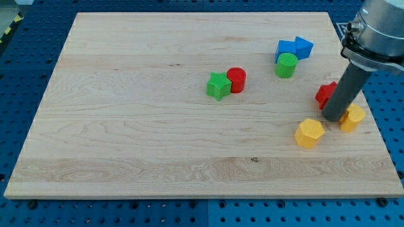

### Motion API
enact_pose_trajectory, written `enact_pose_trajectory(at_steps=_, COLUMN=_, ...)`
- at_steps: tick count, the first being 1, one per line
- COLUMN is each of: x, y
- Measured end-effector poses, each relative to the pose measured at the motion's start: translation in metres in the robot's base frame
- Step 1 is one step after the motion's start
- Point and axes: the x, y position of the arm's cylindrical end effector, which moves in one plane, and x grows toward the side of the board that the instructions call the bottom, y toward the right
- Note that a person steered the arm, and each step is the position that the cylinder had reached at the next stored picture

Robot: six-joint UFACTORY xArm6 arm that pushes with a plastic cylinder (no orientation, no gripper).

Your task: Push the red star a bit up

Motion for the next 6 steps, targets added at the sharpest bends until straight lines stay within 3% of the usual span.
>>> enact_pose_trajectory(at_steps=1, x=-0.018, y=0.001)
enact_pose_trajectory(at_steps=4, x=-0.014, y=0.063)
enact_pose_trajectory(at_steps=6, x=-0.030, y=0.017)
